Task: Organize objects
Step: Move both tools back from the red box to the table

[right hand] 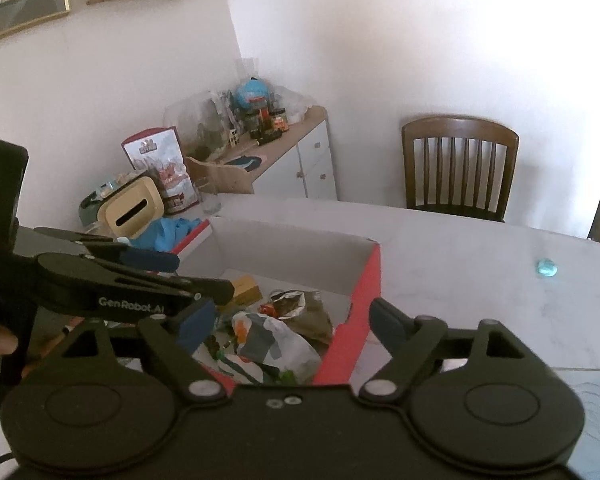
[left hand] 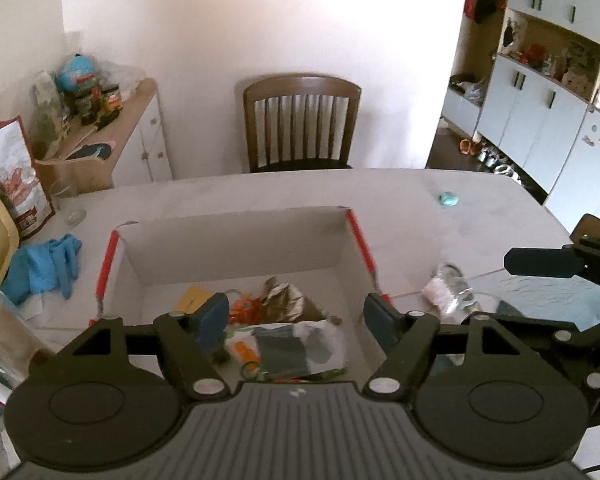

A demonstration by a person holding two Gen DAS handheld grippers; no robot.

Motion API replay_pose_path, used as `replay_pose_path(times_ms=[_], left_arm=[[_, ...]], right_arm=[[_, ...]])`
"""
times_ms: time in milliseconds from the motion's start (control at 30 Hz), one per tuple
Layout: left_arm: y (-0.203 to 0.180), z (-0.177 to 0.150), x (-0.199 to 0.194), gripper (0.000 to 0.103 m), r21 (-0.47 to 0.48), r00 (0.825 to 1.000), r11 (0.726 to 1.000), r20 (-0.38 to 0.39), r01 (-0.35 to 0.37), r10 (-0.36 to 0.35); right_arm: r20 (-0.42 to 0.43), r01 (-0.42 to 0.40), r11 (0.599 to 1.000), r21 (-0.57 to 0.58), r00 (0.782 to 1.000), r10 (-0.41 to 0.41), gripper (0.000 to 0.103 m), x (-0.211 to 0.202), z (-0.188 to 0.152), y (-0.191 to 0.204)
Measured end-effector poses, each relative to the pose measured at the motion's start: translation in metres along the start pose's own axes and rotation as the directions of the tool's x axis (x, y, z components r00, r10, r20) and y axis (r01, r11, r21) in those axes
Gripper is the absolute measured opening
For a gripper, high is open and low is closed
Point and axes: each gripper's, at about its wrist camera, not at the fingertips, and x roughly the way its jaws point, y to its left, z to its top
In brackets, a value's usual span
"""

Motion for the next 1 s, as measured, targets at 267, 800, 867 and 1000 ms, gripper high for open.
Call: replay_pose_path(times_ms=[267,800,867,1000], left_arm=[[-0.034,0.000,-0.007,0.084,-0.010,0.999,0.999,0.022,0.033,-0.033],[-0.114,-0.010,0.013,0.085,0.033,0.999,0.999,-0.007,0.038,-0.038],[-0.123,-0.012,0.019,0.085,0.034,0.999,0.999,-0.017,0.039,-0.038],[-0.142,-0.016,0.033,0.085,0.045,0.999,0.998,-0.030,0.032,-0.031]], right_arm=[[0.028,-0.003,0.999,0.046,1.000,0.002,0.100,-0.032,-0.008,-0.028],[0.053,0.098,0.992,0.075,0.993,-0.102,0.102,-0.091,-0.036,-0.118],[0.042,0.117,0.990,0.084,0.992,-0.121,0.102,-0.096,-0.042,-0.132],[0.021,0.153,0.983,0.098,0.988,-0.156,0.102,-0.103,-0.051,-0.159]])
